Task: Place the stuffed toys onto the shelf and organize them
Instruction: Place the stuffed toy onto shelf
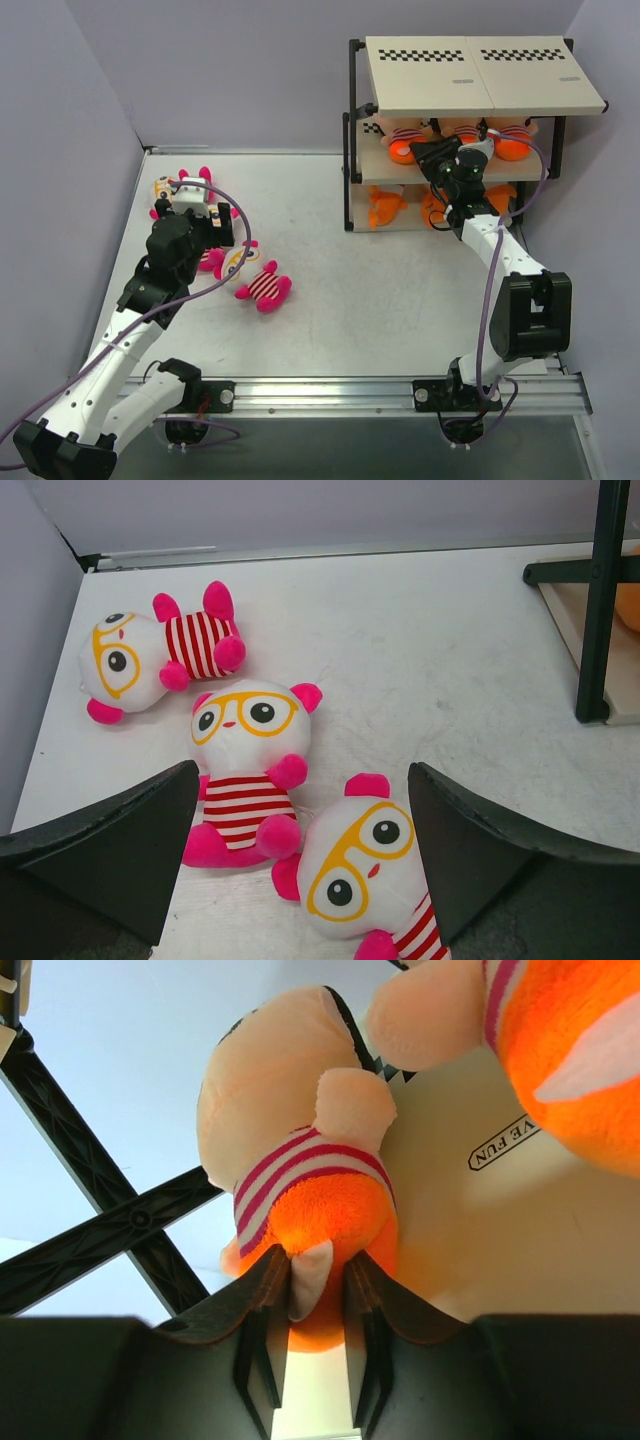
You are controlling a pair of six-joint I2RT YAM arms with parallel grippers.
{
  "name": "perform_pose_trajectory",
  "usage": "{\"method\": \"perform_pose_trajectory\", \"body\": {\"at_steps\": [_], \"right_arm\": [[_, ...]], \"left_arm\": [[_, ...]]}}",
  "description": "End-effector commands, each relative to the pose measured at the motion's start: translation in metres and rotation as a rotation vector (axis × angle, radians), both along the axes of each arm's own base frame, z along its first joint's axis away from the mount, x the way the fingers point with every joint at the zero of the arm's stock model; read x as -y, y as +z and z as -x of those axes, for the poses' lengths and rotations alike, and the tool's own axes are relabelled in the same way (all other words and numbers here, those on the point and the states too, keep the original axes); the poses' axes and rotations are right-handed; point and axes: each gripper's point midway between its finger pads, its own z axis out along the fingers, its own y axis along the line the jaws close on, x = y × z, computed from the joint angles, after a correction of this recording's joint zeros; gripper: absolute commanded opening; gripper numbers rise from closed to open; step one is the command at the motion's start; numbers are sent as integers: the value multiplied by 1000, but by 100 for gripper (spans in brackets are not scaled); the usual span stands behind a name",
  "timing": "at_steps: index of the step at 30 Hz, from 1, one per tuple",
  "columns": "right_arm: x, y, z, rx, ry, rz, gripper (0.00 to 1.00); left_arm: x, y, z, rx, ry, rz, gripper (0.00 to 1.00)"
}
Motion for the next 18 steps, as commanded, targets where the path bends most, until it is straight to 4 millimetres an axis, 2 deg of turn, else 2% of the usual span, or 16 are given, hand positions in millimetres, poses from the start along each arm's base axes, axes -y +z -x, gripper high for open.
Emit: {"method": "perform_pose_trajectory", "body": {"at_steps": [1,6,18], "right_arm": [[2,36,-4,106,-3,1,26],[2,38,-2,108,-1,-1,44],[9,44,10,104,-30,21,74]], "left_arm": [[-1,5,1,18,3,-4,94],[-1,5,1,19,2,-4,94],[0,6,2,22,0,-2,94]]}}
